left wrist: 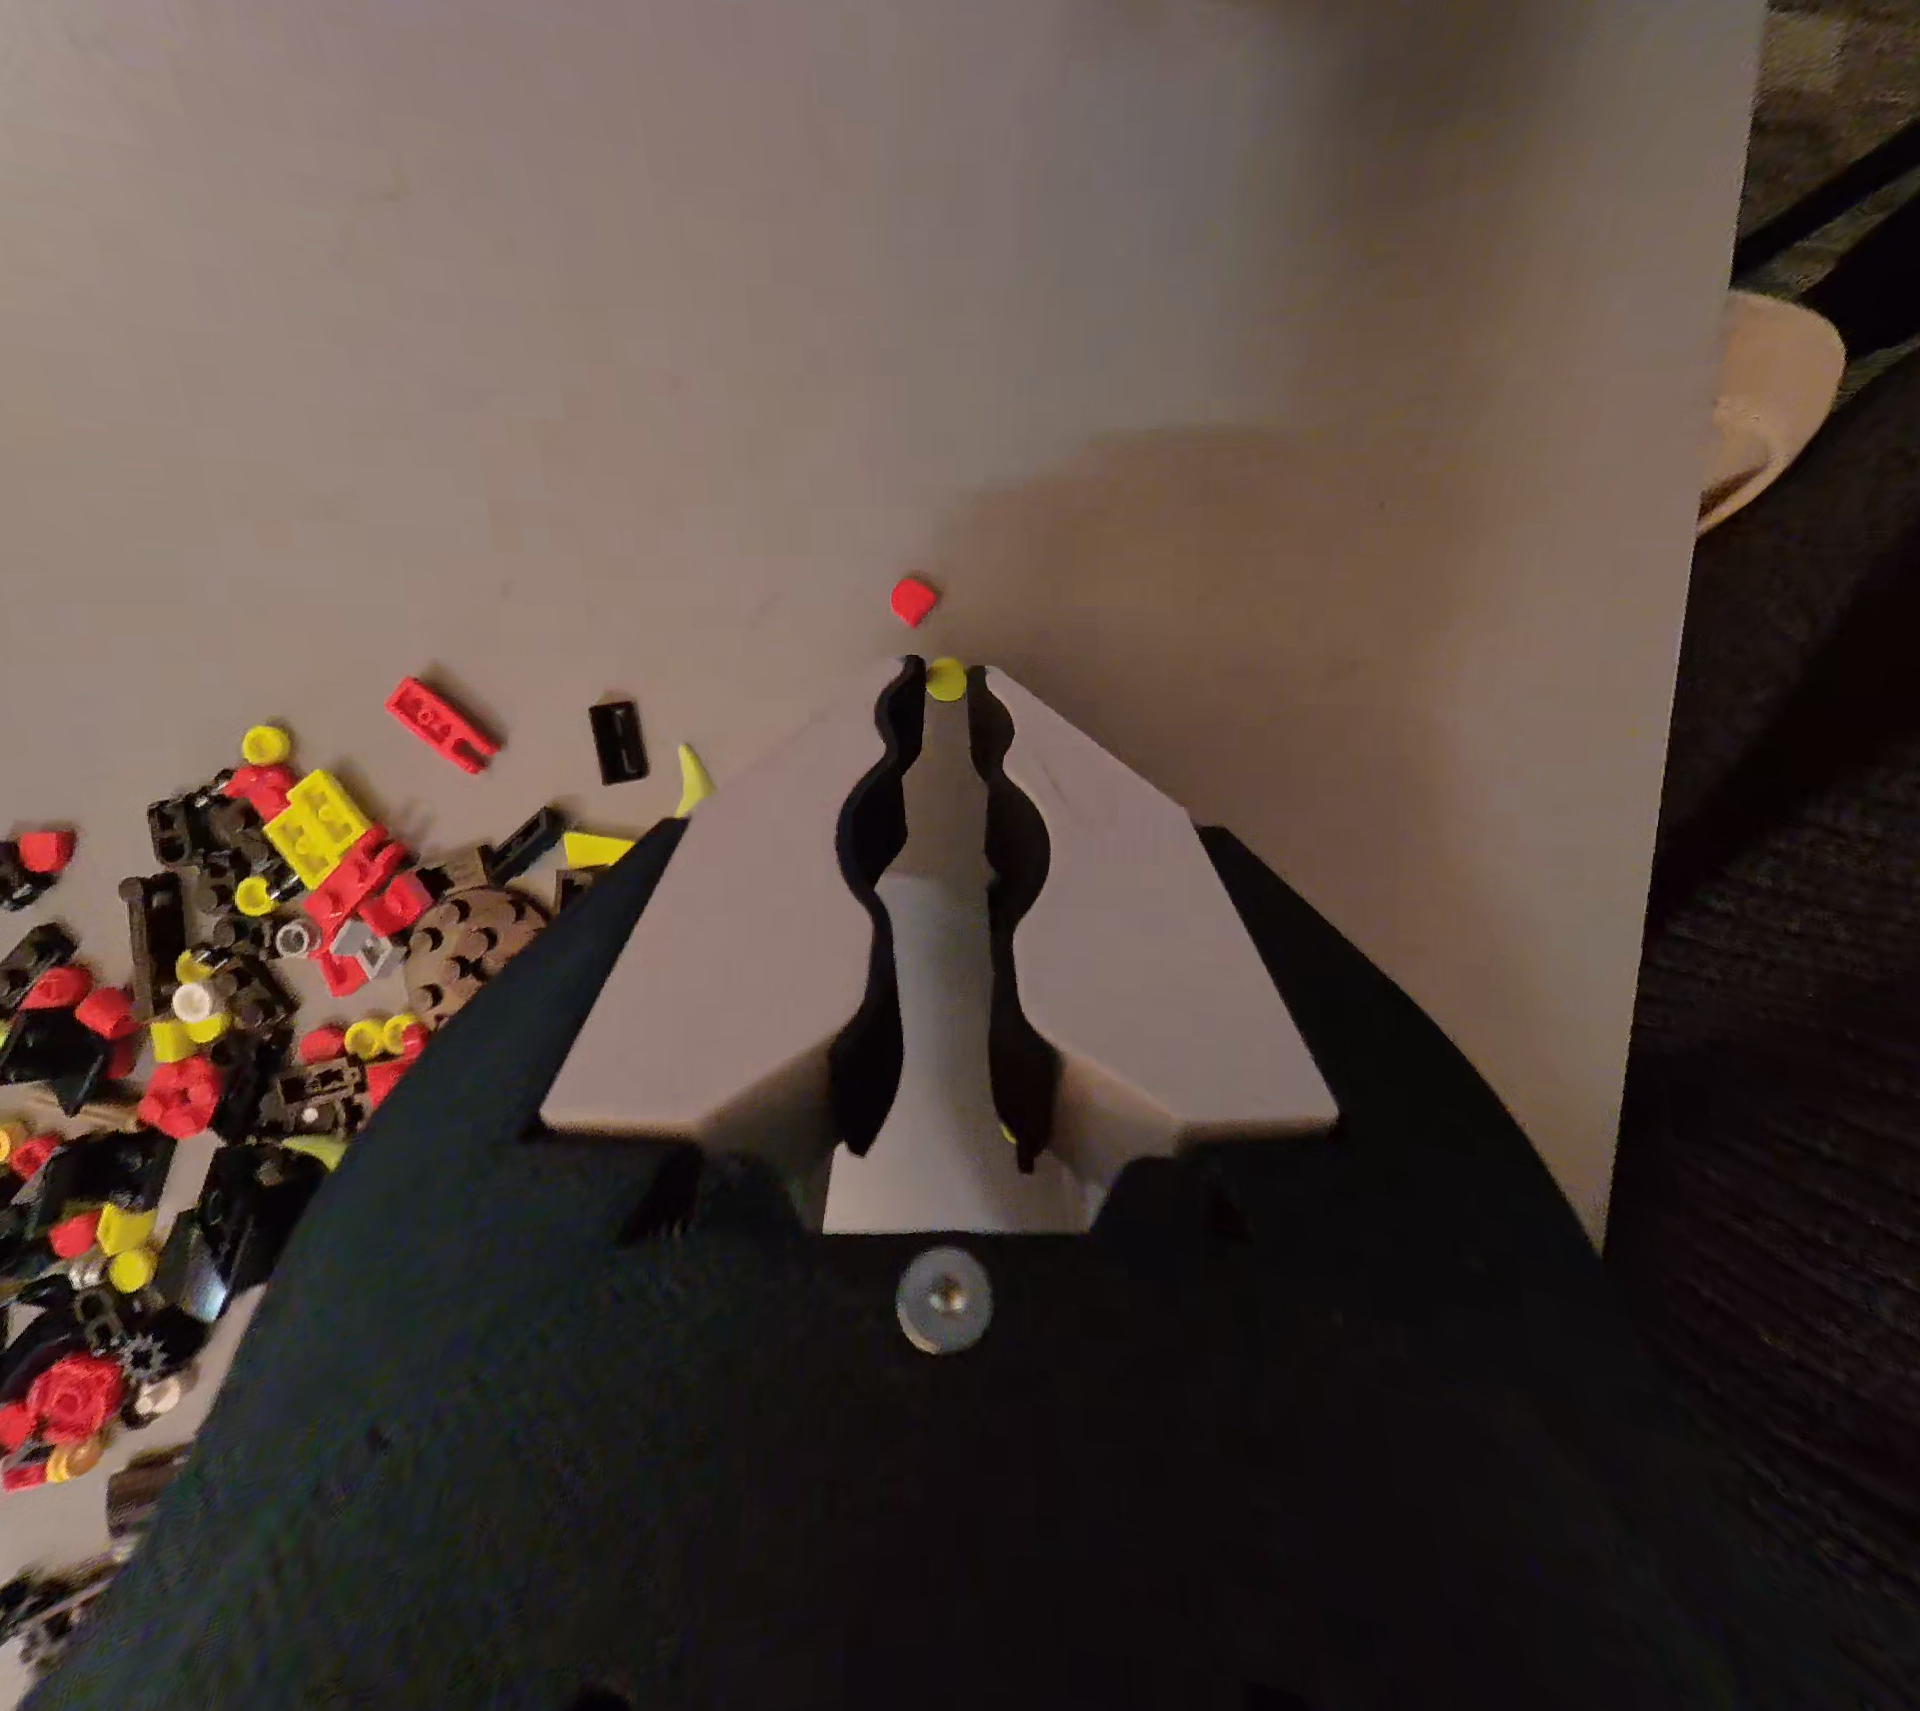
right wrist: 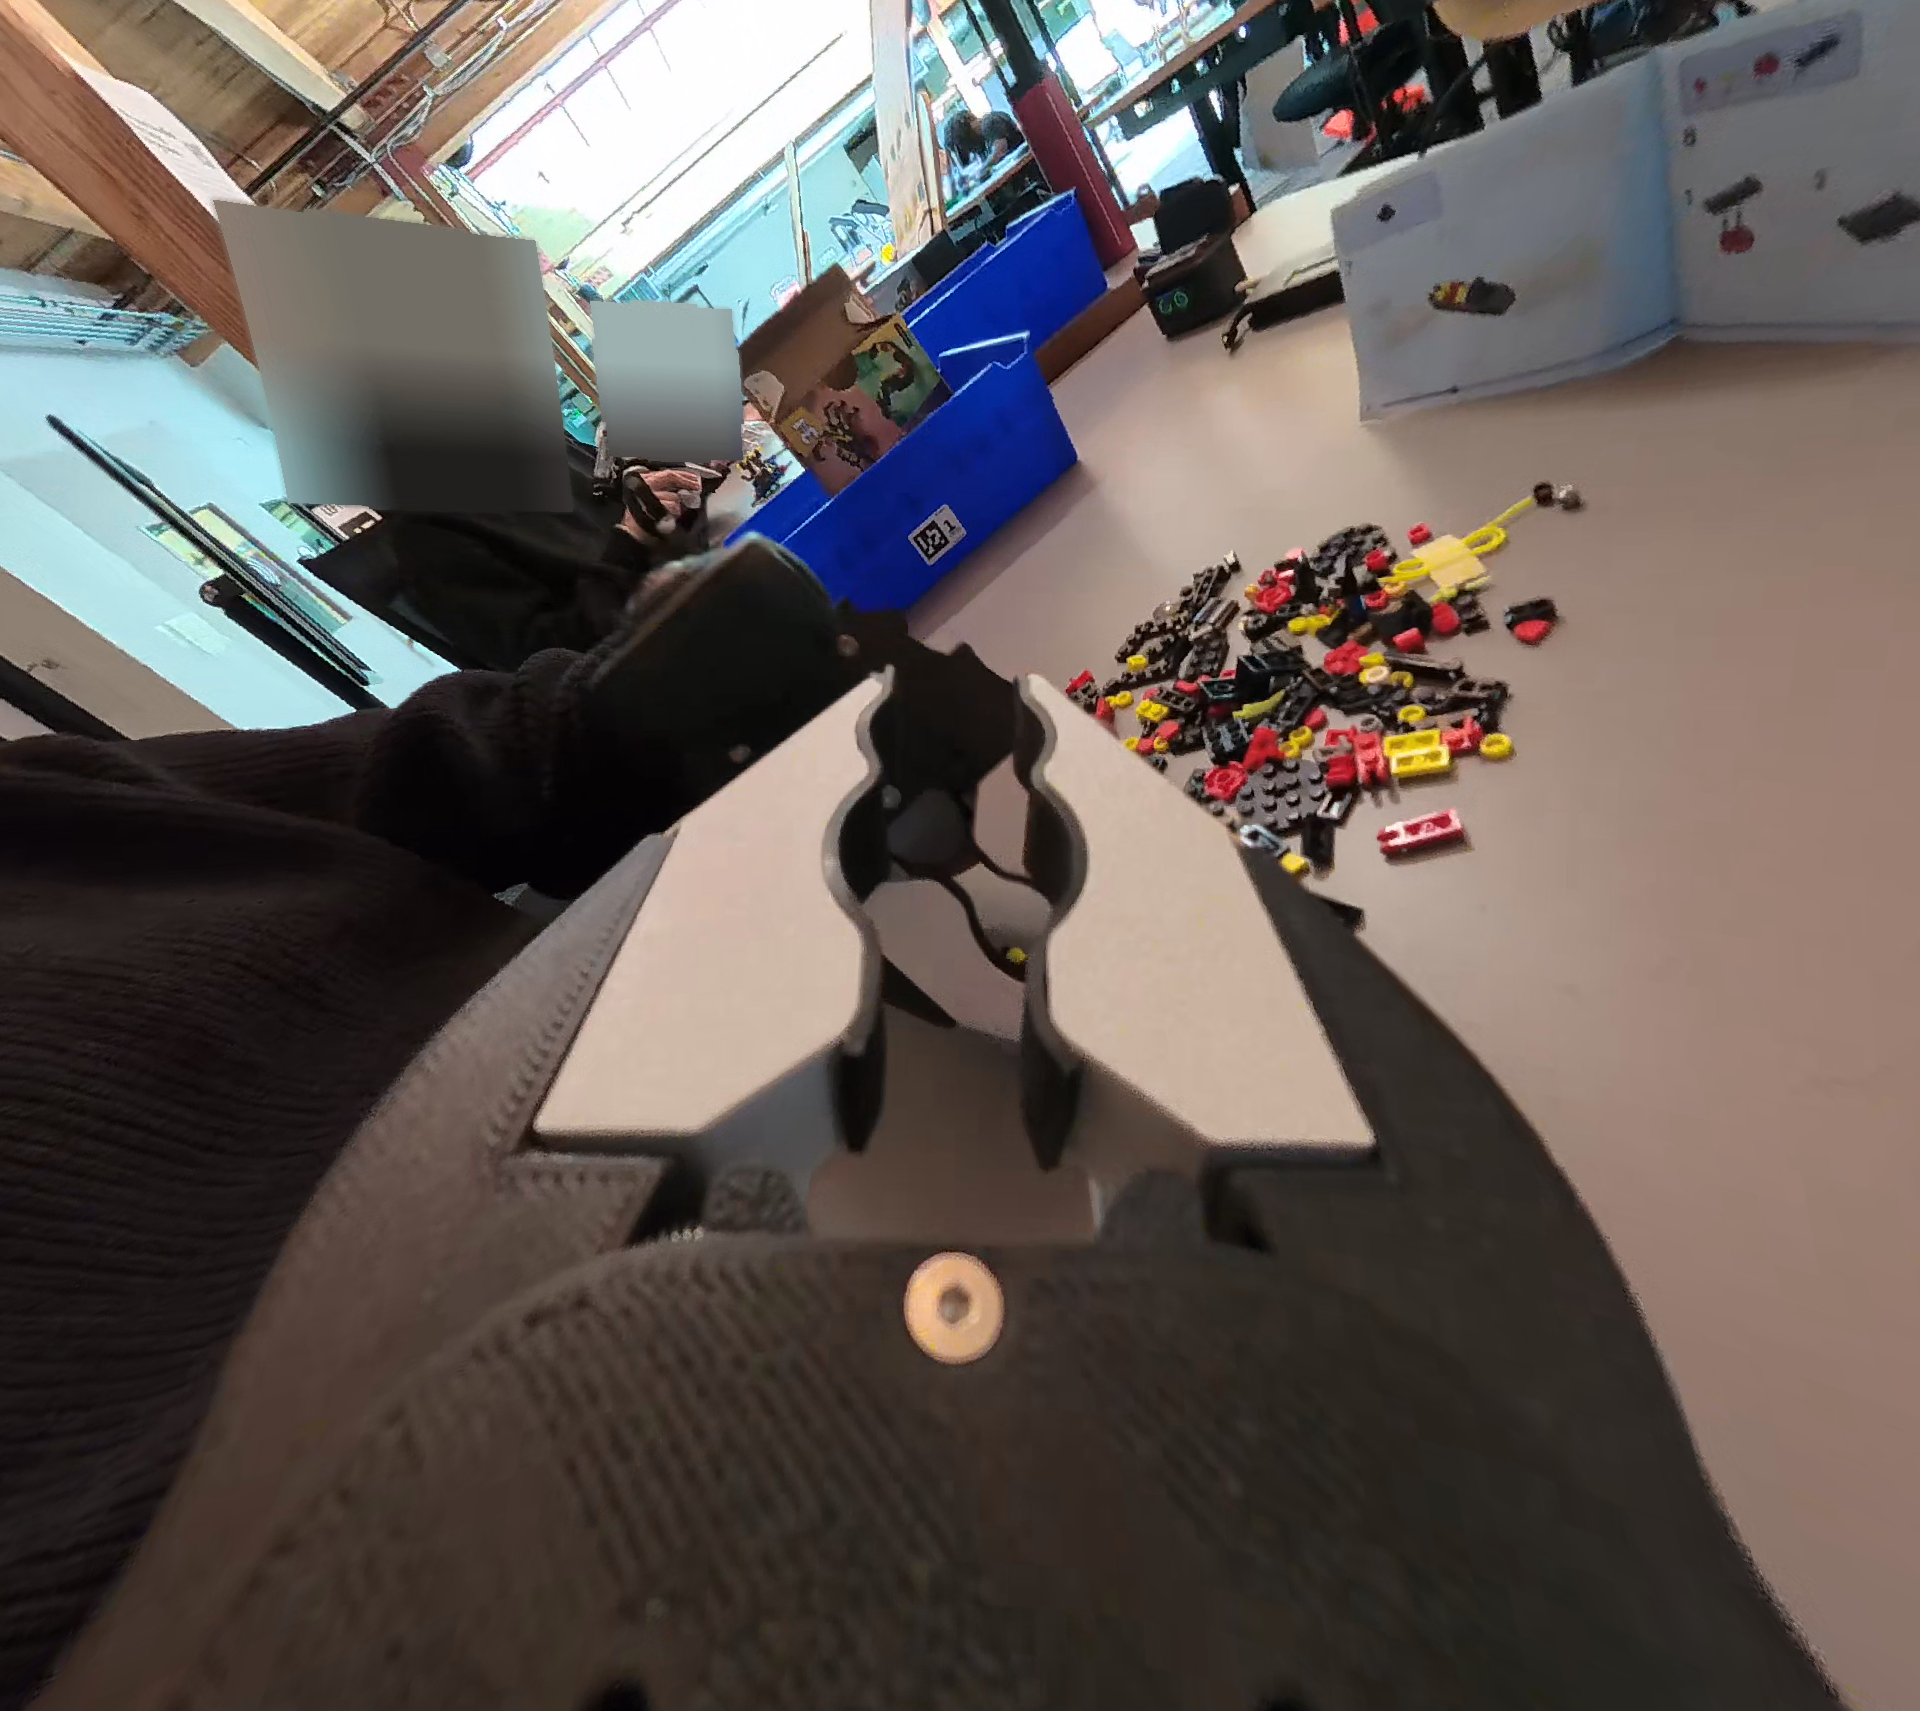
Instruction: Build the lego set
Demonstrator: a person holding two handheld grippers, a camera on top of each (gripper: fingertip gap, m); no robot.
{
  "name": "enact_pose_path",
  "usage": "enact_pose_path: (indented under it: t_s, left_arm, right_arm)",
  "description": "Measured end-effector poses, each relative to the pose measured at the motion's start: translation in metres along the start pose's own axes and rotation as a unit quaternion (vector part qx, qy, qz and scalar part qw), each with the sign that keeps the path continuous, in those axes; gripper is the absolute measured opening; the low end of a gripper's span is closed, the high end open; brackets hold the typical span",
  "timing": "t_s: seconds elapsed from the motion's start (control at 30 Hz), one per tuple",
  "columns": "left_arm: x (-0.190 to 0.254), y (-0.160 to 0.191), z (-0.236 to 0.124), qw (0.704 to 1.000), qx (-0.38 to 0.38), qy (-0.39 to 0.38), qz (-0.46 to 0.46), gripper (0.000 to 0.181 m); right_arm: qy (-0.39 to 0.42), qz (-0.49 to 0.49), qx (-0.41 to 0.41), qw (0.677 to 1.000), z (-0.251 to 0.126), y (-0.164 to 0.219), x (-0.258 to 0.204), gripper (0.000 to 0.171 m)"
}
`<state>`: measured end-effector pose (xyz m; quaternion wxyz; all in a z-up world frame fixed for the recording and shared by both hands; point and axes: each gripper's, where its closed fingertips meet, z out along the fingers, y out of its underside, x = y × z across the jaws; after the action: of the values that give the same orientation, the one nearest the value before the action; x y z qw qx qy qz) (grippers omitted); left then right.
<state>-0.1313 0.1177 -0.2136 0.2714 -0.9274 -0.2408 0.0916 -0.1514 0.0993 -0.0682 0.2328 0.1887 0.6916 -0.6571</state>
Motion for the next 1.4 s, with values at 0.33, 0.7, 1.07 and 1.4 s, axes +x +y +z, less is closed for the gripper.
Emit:
enact_pose_path:
  t_s: [0.33,0.7,1.07,1.4]
  left_arm:
    - [0.004,-0.002,0.005,1.000,0.000,0.014,-0.001,0.013]
    - [-0.026,0.036,-0.074,0.986,0.121,-0.068,-0.091,0.032]
    - [-0.033,0.057,-0.098,0.969,0.201,-0.086,-0.118,0.045]
    - [-0.022,0.053,-0.091,0.964,0.226,-0.044,-0.133,0.043]
  right_arm:
    - [0.025,-0.047,-0.011,0.999,-0.003,-0.001,0.003,0.018]
    - [0.126,-0.133,-0.031,0.983,-0.018,-0.005,0.029,0.012]
    - [0.240,-0.307,-0.118,0.914,0.007,0.021,0.055,0.071]
    - [0.182,-0.276,-0.118,0.936,0.002,0.027,0.058,0.062]
